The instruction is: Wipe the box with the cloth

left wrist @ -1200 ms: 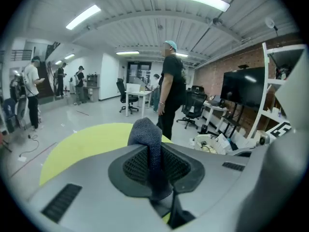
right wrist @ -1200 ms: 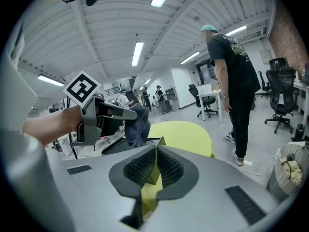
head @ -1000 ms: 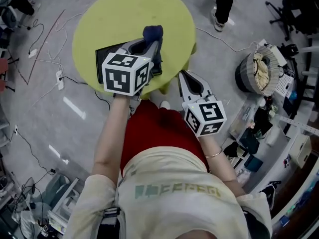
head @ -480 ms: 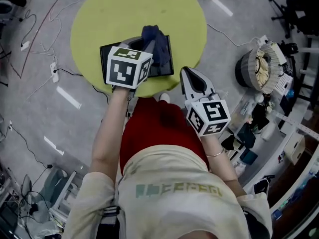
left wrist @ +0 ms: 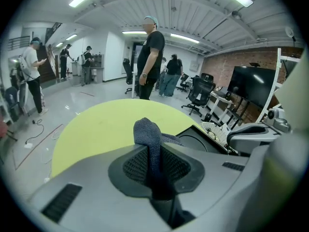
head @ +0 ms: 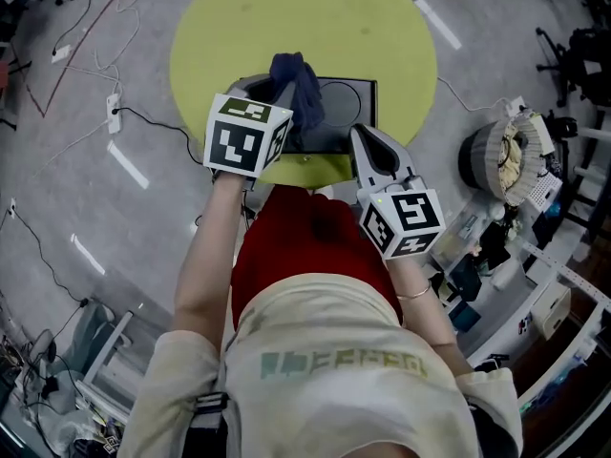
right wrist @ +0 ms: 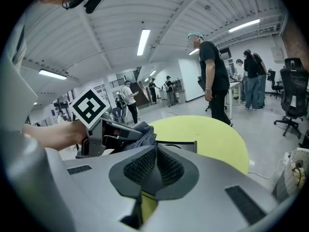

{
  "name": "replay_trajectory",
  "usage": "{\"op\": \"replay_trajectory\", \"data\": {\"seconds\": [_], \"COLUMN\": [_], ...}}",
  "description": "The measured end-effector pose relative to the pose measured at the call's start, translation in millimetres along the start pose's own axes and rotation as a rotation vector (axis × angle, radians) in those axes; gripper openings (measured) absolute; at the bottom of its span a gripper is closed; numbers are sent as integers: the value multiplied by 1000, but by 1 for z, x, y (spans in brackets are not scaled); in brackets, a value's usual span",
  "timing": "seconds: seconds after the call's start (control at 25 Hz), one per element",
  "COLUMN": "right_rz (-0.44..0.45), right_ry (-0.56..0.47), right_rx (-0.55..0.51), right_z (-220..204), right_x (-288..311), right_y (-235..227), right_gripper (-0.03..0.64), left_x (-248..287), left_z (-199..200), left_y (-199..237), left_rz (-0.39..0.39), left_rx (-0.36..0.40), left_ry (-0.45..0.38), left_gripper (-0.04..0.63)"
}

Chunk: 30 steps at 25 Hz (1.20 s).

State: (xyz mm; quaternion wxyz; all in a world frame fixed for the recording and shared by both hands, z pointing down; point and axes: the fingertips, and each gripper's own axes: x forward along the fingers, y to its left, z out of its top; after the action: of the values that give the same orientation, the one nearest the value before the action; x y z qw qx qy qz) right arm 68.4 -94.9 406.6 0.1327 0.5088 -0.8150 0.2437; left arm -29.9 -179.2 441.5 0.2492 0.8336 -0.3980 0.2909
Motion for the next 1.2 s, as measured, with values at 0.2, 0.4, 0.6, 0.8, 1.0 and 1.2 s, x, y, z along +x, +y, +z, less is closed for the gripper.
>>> {"op": "replay_trajectory", "data": {"seconds": [0.2,0.4,0.6,0.8,1.0,1.2], "right_rz": [33,45,42,31,4,-38], "right_ry": [7,5,-23,-46,-54,-46], "right_rx": [-16,-23,-27,-19,5,36], "right_z": [-4,-10,-13,-24,-40,-57], "right_x": [4,-6,-34,-72,-104,-131], "right_y": [20,24,16,0,-18,-36], "right_gripper": [38,38,38,38,38,38], "left_x": [-30,-69,-106,-114,-92,-60], "left_z": [-18,-35,-42,-30,-14,-7], "left_y": [34,57,52,-13,-95,-171], "left_rz": [86,167,254,185,-16,-219], "left_rx": [-32,-112,-140,-125,-178,-214], "left_ry": [-13,-56,-94,-143,-193,-180], "left_gripper": [64,64,64,64,64,64]}}
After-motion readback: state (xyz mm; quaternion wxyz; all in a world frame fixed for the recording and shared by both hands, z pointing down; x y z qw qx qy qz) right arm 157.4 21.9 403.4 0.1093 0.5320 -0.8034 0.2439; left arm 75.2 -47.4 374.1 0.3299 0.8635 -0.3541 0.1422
